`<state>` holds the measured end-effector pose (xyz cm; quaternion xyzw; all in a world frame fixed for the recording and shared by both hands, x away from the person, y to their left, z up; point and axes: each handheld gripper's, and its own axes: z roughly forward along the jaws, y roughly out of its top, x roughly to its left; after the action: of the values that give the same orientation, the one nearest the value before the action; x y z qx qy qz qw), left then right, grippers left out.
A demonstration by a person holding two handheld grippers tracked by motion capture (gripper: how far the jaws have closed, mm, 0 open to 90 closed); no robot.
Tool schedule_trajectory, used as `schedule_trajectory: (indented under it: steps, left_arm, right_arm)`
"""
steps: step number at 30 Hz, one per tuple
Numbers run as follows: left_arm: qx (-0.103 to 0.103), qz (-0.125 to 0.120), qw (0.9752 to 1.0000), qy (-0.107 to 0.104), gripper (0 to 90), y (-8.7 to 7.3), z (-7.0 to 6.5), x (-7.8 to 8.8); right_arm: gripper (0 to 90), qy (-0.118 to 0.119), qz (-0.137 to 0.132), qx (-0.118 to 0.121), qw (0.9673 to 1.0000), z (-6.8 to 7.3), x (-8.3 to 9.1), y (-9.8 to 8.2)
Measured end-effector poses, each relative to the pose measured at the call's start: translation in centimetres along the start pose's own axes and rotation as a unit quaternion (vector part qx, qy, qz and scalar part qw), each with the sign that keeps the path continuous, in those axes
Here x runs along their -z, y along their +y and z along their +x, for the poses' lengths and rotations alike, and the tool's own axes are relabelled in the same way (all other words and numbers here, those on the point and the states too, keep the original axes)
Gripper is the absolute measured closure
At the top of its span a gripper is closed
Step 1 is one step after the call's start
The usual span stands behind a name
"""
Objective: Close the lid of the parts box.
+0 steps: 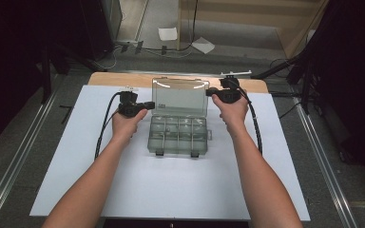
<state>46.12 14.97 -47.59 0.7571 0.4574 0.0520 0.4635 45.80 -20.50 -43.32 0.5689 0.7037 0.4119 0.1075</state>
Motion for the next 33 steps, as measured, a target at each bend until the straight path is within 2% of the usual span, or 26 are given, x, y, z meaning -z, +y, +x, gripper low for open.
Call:
schedule_trajectory:
  steps: [3, 5, 7, 8, 11, 13, 17, 20, 24, 31, 33]
  left_arm:
    - [0.015, 0.0, 0.9997, -0.021, 71.7, 0.0, 0.5, 0.6]
    - [0.022, -0.007, 0.9996, -0.018, 67.1, 0.0, 0.7, 1.2]
    - [0.028, -0.017, 0.9994, -0.013, 66.5, 0.1, 1.0, 1.8]
    - [0.037, -0.024, 0.9989, -0.019, 66.7, 0.1, 1.3, 2.1]
    - [0.052, -0.032, 0.9979, -0.022, 70.3, 0.3, 1.9, 2.5]
    - [0.06, -0.033, 0.9972, -0.029, 75.9, 0.4, 2.1, 2.4]
    - [0.056, -0.032, 0.9969, -0.045, 88.5, 0.8, 2.0, 2.1]
    - [0.052, -0.024, 0.9975, -0.04, 89.5, 1.2, 1.8, 1.6]
    - [0.058, -0.024, 0.9973, -0.038, 89.6, 1.8, 1.8, 1.2]
    - [0.084, -0.02, 0.9943, -0.063, 89.7, 2.7, 2.0, 0.4]
    - [0.087, -0.019, 0.9937, -0.068, 89.7, 3.0, 2.0, 0.4]
  right_arm:
    - [86.2, 0.002, -0.006, 0.002, 1.0, 0.1, 0.3, -0.2]
    - [86.2, 0.006, -0.011, 0.002, 0.9999, 0.0, 0.4, -0.4]
    - [86.2, 0.01, -0.018, 0.006, 0.9998, 0.0, 0.5, -0.7]
    - [86.2, 0.01, -0.018, 0.008, 0.9997, 0.0, 0.7, -0.7]
    - [86.1, 0.009, -0.029, 0.016, 0.9994, 0.2, 0.9, -1.1]
    - [86.1, 0.009, -0.034, 0.02, 0.9992, 0.3, 1.1, -1.3]
    - [86.1, 0.008, -0.043, 0.028, 0.9987, 0.4, 1.4, -1.7]
    - [86.0, 0.009, -0.051, 0.031, 0.9982, 0.5, 1.6, -2.0]
    - [85.9, 0.014, -0.054, 0.04, 0.9976, 0.5, 2.0, -2.2]
    - [85.7, 0.023, -0.069, 0.059, 0.9956, 0.6, 2.2, -2.6]
    - [85.6, 0.03, -0.076, 0.078, 0.9937, 0.8, 2.3, -2.7]
